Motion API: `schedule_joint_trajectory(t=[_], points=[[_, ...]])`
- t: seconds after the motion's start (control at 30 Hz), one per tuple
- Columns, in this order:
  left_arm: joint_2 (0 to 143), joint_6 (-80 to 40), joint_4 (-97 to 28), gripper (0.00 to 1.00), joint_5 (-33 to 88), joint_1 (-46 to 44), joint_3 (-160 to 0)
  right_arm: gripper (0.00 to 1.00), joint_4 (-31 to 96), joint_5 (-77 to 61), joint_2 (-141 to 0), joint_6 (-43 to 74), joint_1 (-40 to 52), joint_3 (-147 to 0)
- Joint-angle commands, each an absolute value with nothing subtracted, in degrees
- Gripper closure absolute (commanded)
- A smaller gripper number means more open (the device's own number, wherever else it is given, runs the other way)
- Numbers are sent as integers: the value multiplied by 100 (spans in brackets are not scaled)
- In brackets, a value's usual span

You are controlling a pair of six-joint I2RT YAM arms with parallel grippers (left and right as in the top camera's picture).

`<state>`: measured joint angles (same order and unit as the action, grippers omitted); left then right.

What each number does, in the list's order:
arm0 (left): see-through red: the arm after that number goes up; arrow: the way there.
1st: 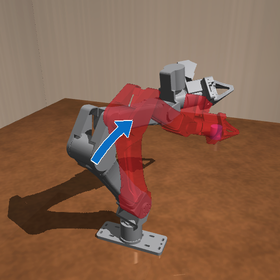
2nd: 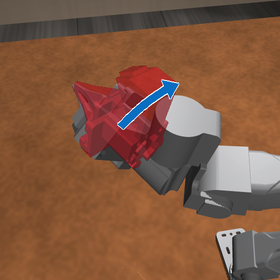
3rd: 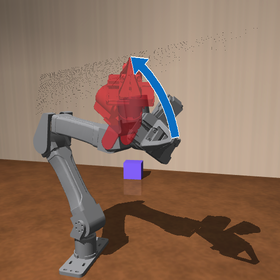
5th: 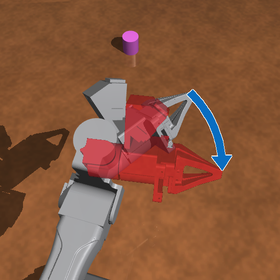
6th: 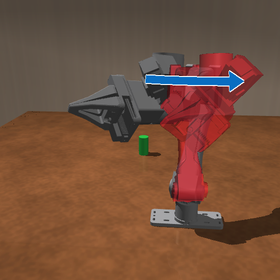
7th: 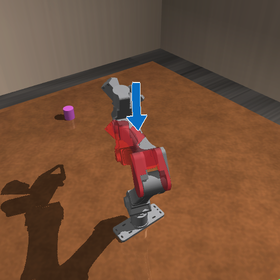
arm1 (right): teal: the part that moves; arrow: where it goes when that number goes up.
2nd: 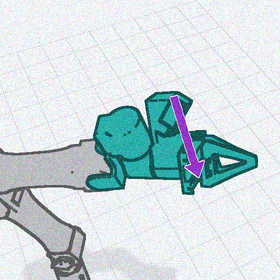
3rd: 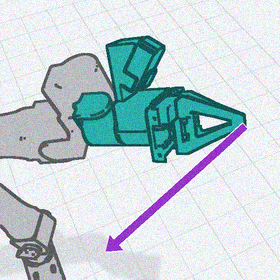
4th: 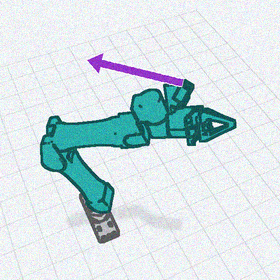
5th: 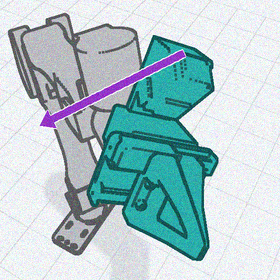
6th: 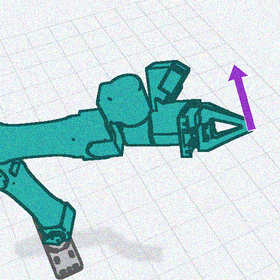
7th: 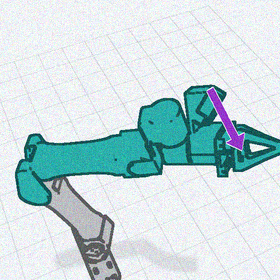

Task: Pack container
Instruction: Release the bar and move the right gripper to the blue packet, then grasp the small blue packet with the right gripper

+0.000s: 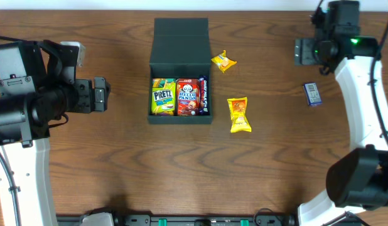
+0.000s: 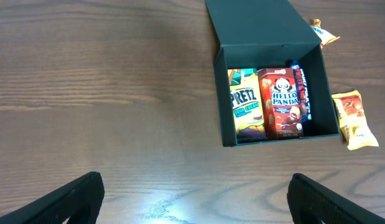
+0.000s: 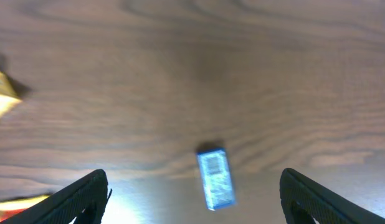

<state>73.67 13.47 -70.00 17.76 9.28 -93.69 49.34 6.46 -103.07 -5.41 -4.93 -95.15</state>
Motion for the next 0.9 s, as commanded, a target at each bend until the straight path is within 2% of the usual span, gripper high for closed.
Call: schedule_joint_trajectory(t=[0.0, 0.3, 0.87], points=[[7349, 1306, -6982, 5, 1741, 937, -9456, 12, 4928, 574, -10602, -1208, -792, -9238], [7349, 1306, -6982, 5, 1741, 937, -9456, 12, 4436, 338, -10927, -2043, -1096, -8600], [7349, 1306, -6982, 5, 1741, 937, -9456, 14, 4150, -16, -11837, -2040, -1356, -8366]])
